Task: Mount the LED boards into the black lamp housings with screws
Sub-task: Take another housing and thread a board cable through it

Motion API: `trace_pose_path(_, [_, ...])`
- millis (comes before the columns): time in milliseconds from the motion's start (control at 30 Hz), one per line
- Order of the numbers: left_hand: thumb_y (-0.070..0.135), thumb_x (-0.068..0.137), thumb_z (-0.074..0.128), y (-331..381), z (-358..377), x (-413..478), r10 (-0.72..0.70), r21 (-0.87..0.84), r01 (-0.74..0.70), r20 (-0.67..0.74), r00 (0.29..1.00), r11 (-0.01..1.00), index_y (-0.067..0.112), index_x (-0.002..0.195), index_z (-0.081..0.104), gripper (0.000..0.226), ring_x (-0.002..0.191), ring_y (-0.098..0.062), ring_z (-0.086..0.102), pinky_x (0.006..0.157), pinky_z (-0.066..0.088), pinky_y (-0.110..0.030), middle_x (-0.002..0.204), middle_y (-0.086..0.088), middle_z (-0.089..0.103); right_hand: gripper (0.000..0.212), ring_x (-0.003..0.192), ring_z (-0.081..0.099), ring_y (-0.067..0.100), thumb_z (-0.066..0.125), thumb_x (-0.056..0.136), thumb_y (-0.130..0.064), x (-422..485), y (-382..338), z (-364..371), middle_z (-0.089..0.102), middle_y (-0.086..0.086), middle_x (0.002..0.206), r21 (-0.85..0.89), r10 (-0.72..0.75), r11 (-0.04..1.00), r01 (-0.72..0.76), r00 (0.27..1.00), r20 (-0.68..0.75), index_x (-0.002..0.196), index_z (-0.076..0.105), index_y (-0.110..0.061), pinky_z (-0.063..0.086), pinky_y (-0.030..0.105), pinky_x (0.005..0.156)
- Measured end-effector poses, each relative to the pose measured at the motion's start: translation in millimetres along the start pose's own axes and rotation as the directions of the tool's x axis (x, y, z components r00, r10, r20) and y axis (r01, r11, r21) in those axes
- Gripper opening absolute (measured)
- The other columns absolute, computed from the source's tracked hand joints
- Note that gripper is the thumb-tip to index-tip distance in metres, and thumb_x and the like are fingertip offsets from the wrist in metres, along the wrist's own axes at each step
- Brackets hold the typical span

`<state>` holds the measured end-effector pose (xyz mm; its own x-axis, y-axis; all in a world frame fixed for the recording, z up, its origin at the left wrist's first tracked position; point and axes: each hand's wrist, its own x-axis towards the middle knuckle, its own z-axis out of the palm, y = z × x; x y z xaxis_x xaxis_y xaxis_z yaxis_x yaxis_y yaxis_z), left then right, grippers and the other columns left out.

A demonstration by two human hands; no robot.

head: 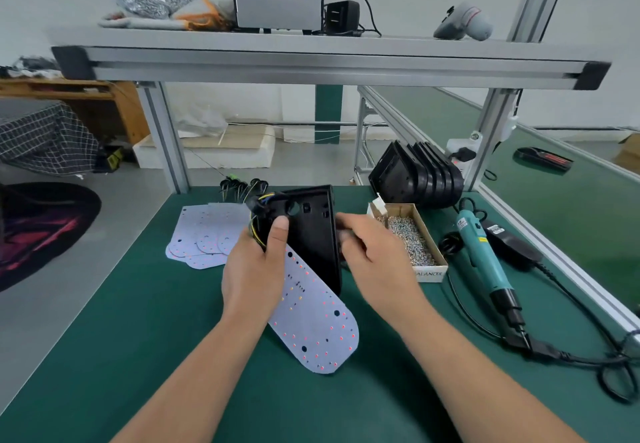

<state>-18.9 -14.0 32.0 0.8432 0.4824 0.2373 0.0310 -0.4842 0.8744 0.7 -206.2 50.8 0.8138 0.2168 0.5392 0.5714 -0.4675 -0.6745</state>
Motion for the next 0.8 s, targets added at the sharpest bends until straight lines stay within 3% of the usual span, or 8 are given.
trace_pose_path(100, [0.083, 0.094, 0.034, 2, 0, -3, -0.005, 0.085, 0.001, 0.040, 0.999, 0.996, 0.028, 0.098, 0.055, 0.059, 0.083, -0.025, 0.064, 0.080, 0.055, -0.046, 0.083, 0.005, 0.068, 0.034, 0.121, 0.065, 0.001, 0.048, 0.109, -0.021, -5, -4, 9, 0.074, -0.017, 0.125, 0.395, 0.190, 0.892, -0.219, 0.975, 0.112, 0.126, 0.073, -0.036, 0.048, 0.013, 0.096])
trace_pose_path(167, [0.080, 0.095, 0.034, 3, 0, -3, -0.013, 0.109, 0.006, 0.058, 0.998, 0.994, 0.024, 0.099, 0.054, 0.060, 0.084, -0.026, 0.064, 0.083, 0.055, -0.048, 0.086, 0.004, 0.067, 0.032, 0.126, 0.063, 0.001, 0.048, 0.106, -0.034, -7, -3, 11, 0.073, -0.017, 0.128, 0.483, 0.233, 0.836, -0.261, 0.965, 0.118, 0.126, 0.073, -0.040, 0.047, 0.014, 0.100])
trace_pose_path(300, [0.081, 0.094, 0.037, 1, -2, -3, 0.004, 0.078, -0.013, 0.111, 0.994, 0.997, 0.028, 0.114, 0.050, 0.058, 0.093, -0.025, 0.067, 0.088, 0.055, -0.048, 0.094, 0.009, 0.070, 0.046, 0.118, 0.069, 0.015, 0.063, 0.099, -0.044, -8, 4, 12, 0.075, -0.006, 0.124, 0.364, 0.249, 0.879, -0.309, 0.947, 0.202, 0.142, 0.060, -0.029, 0.053, 0.042, 0.106])
trace_pose_path(400, [0.070, 0.098, 0.053, 1, -4, 1, 0.050, -0.084, -0.034, 0.202, 0.978, 0.996, 0.043, 0.149, 0.042, 0.059, 0.116, -0.013, 0.067, 0.103, 0.052, -0.043, 0.122, 0.018, 0.072, 0.026, 0.108, 0.070, 0.006, 0.058, 0.107, -0.037, -9, 10, 13, 0.076, -0.013, 0.115, 0.225, 0.267, 0.926, -0.304, 0.946, 0.182, 0.131, 0.064, -0.030, 0.054, 0.042, 0.100])
trace_pose_path(500, [0.049, 0.100, 0.068, 3, -8, 0, 0.092, -0.342, 0.049, 0.385, 0.918, 0.939, 0.051, 0.135, 0.057, 0.037, 0.115, -0.005, 0.070, 0.105, 0.052, -0.040, 0.123, 0.021, 0.074, 0.021, 0.105, 0.071, 0.012, 0.050, 0.112, -0.032, -9, 13, 10, 0.077, -0.009, 0.111, 0.263, 0.316, 0.898, -0.354, 0.933, 0.174, 0.120, 0.069, -0.026, 0.055, 0.042, 0.097])
trace_pose_path(633, [0.042, 0.093, 0.075, 2, -6, -6, 0.000, -0.440, 0.233, 0.468, 0.884, 0.867, 0.043, 0.116, 0.064, 0.026, 0.109, -0.020, 0.075, 0.098, 0.057, -0.044, 0.115, 0.008, 0.078, 0.029, 0.109, 0.069, 0.033, 0.051, 0.112, -0.033, -7, 20, 6, 0.076, 0.011, 0.110, 0.298, 0.400, 0.833, -0.466, 0.880, 0.258, 0.110, 0.070, -0.012, 0.054, 0.053, 0.100])
trace_pose_path(700, [0.033, 0.095, 0.076, 1, -1, -9, -0.056, -0.454, 0.286, 0.456, 0.888, 0.844, 0.038, 0.114, 0.064, 0.022, 0.103, -0.023, 0.077, 0.094, 0.058, -0.045, 0.110, 0.003, 0.079, 0.029, 0.101, 0.071, 0.028, 0.051, 0.111, -0.037, -7, 20, 6, 0.077, 0.006, 0.103, 0.280, 0.397, 0.843, -0.459, 0.882, 0.253, 0.104, 0.071, -0.018, 0.056, 0.045, 0.092])
trace_pose_path(800, [0.021, 0.095, 0.076, 2, 4, -14, -0.097, -0.517, 0.325, 0.419, 0.903, 0.792, 0.031, 0.114, 0.065, 0.025, 0.093, -0.020, 0.077, 0.079, 0.061, -0.036, 0.106, -0.001, 0.079, 0.032, 0.077, 0.065, 0.001, 0.050, 0.112, -0.039, -8, 19, 6, 0.071, -0.018, 0.082, 0.234, 0.352, 0.882, -0.409, 0.902, 0.249, 0.085, 0.067, -0.039, 0.047, 0.016, 0.067])
